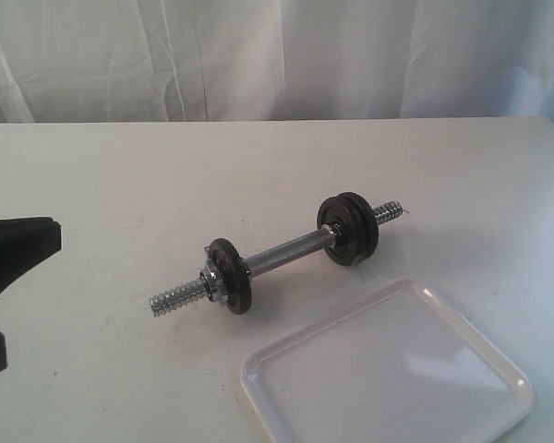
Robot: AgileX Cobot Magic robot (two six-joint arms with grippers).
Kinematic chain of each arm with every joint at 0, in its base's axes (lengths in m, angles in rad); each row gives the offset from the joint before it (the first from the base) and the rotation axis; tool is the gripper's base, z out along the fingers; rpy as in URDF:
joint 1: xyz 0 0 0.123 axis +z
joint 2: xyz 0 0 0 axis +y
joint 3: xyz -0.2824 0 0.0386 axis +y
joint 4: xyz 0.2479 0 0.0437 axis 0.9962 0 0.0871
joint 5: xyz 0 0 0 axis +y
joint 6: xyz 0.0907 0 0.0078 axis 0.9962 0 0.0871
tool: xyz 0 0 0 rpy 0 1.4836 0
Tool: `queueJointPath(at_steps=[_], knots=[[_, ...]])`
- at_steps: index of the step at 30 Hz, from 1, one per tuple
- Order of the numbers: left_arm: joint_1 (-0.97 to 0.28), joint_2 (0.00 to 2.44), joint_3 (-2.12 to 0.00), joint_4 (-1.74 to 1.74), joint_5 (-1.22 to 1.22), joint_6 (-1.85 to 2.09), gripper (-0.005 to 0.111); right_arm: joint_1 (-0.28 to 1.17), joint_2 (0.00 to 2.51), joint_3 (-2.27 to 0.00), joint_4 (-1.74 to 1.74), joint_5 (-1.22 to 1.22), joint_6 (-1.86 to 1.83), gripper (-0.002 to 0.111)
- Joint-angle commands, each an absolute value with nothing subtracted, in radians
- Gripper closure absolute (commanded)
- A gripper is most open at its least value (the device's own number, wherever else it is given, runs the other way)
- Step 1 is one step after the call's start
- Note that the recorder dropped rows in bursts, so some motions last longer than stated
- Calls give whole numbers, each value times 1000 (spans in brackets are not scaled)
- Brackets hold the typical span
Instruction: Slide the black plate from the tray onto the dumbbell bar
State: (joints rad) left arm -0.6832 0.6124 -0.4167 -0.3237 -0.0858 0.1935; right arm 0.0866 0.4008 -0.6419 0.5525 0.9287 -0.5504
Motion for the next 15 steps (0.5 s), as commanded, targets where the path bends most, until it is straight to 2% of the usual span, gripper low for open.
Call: queueJointPath(at_steps=[1, 9, 15], knots=[[-688, 593, -410, -337, -83, 182, 107, 80, 396, -638, 546, 929, -544, 108], [-688, 593, -410, -337, -81, 182, 107, 108, 401, -638, 530, 907, -576, 108], [-688, 593, -410, -337, -78, 182, 107, 108, 364, -549, 510, 555, -494, 108]])
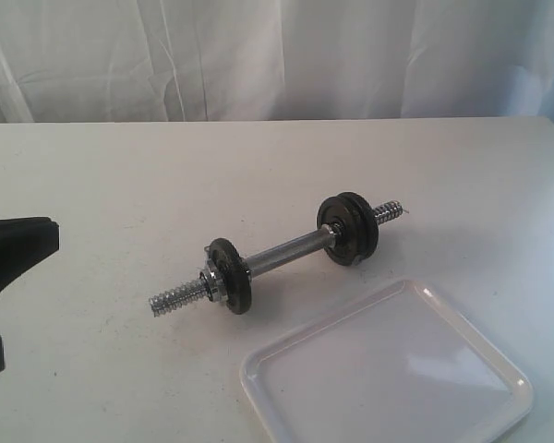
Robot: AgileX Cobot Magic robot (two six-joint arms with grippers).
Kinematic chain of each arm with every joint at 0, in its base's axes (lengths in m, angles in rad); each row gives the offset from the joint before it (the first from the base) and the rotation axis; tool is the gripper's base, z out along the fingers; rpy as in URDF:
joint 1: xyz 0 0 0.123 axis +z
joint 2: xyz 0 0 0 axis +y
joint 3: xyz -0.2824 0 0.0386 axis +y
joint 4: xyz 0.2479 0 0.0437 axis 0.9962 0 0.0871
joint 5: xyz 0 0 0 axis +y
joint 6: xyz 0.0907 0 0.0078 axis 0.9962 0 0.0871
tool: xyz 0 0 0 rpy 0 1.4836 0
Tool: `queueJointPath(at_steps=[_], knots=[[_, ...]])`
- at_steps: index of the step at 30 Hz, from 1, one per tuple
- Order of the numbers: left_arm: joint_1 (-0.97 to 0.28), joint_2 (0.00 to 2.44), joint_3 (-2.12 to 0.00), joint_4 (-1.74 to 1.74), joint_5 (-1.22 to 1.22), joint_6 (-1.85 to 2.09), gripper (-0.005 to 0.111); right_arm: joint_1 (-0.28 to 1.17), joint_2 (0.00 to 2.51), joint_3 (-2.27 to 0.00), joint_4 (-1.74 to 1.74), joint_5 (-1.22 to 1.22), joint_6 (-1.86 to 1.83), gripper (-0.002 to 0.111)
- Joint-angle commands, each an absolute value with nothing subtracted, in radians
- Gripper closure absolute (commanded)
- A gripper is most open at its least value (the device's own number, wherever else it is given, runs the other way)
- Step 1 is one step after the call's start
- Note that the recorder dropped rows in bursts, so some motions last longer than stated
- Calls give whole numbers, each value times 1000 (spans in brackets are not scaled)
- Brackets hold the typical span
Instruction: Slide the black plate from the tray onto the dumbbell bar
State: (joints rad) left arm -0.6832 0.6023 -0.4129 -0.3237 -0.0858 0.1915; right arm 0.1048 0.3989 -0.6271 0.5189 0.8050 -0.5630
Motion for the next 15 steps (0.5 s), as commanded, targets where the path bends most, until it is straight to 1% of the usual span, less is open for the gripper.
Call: queueJointPath(at_steps=[1, 4, 7, 13, 15], knots=[[-688, 593, -410, -337, -78, 182, 107, 108, 346, -512, 484, 487, -461, 108], [-688, 593, -410, -337, -78, 182, 107, 108, 279, -392, 390, 340, -371, 108], [-688, 593, -410, -337, -80, 182, 107, 108, 190, -271, 300, 281, -303, 108], [-688, 593, -410, -337, -78, 182, 107, 108, 15, -82, 209, 279, -301, 108], [-688, 593, -410, -337, -78, 182, 107, 108, 0, -27, 202, 283, -282, 108]])
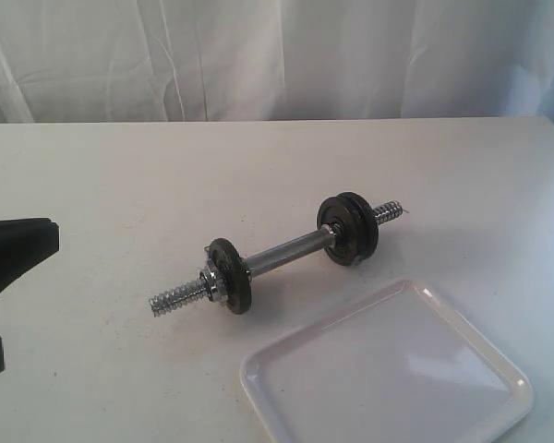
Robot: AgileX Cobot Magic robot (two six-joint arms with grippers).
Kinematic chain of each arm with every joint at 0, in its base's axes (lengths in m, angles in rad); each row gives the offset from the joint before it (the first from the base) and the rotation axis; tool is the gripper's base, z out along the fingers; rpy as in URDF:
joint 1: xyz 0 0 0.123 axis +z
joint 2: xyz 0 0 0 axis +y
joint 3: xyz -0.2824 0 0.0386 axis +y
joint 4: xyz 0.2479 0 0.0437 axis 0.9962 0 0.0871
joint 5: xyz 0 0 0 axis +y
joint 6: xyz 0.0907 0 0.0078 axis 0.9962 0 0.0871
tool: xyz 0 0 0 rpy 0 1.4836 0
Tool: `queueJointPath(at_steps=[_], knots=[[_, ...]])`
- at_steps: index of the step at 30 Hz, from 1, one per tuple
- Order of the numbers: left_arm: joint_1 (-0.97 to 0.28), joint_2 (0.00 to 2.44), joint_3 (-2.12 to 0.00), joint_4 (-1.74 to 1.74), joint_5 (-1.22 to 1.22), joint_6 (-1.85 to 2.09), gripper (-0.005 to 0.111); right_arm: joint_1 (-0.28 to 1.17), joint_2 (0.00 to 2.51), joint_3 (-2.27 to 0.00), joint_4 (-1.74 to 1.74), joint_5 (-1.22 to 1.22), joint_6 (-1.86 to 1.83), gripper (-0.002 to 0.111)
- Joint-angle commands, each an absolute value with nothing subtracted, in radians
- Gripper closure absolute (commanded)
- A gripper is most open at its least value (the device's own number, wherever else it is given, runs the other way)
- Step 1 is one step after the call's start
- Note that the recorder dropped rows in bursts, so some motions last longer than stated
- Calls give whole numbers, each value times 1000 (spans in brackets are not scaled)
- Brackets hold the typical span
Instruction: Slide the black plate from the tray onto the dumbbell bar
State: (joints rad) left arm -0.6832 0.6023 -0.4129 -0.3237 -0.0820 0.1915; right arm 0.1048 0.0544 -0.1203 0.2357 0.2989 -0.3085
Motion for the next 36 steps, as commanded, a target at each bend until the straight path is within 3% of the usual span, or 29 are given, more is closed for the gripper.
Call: queueJointPath(at_steps=[1, 36], knots=[[-688, 593, -410, -337, -80, 182, 107, 108, 0, -5, 201, 274, -266, 108], [-655, 584, -381, -262, -143, 184, 107, 108, 0, 0, 160, 337, -204, 108]])
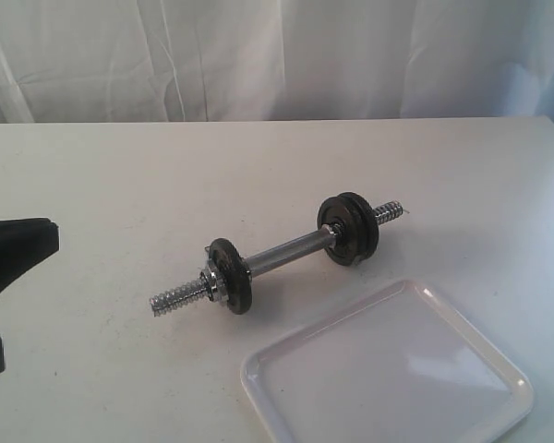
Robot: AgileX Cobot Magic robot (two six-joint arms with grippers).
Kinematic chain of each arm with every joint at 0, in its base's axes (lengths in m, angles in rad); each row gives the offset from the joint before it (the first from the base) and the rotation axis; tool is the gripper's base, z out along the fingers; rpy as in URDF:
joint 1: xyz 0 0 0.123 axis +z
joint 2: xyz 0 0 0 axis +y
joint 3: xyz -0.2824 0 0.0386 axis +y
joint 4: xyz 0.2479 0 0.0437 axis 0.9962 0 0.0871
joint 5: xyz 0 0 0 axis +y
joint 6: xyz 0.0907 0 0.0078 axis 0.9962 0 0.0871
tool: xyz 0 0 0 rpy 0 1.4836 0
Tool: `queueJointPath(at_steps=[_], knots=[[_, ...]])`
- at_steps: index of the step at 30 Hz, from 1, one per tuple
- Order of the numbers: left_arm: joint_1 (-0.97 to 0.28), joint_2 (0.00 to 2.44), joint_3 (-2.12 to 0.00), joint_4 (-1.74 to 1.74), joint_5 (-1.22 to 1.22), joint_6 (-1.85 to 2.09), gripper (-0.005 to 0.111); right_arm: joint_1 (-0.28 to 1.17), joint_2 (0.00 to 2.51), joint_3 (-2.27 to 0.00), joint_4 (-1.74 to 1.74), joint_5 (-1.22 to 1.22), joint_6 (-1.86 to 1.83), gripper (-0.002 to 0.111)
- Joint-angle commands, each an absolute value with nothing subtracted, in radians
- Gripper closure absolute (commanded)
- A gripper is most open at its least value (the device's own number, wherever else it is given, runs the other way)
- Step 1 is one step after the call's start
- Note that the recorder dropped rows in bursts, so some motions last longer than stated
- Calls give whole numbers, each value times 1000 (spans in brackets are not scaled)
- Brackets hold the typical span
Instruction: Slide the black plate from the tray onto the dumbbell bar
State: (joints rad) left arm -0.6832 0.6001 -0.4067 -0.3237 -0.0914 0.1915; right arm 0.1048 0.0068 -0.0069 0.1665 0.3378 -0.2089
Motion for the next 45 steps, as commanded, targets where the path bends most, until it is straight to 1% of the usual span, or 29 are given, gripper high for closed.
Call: queueJointPath(at_steps=[1, 5, 8, 9, 10, 11, 15, 17, 23, 28, 33, 45], knots=[[-631, 575, -369, -203, -145, 182, 107, 108, 0, 0, 160, 337, -204, 108], [-518, 516, -309, -173, -141, 121, 107, 108, 0, 0, 160, 337, -204, 108], [-408, 449, -237, -173, -130, 32, 107, 108, 0, 0, 160, 337, -204, 108], [-330, 393, -187, -170, -100, 12, 107, 108, 0, 0, 160, 337, -204, 108], [-293, 365, -169, -168, -77, 12, 107, 108, 0, 0, 160, 337, -204, 108], [-222, 311, -128, -169, -13, 12, 107, 108, 0, 0, 160, 337, -204, 108], [-99, 184, -57, -146, 157, 12, 107, 108, 0, 0, 160, 337, -204, 108], [-57, 127, -19, -146, 185, 22, 107, 108, 0, 0, 160, 337, -204, 108], [-22, 35, 0, -146, 229, 29, 107, 108, 0, 0, 160, 337, -204, 108], [-22, 0, 0, -144, 219, 33, 107, 108, 0, 0, 160, 337, -204, 108], [-22, 0, 0, -144, 183, 33, 107, 108, 0, 0, 160, 335, -204, 108], [-22, 0, 0, -137, 183, 33, 107, 108, 0, 0, 160, 335, -204, 108]])
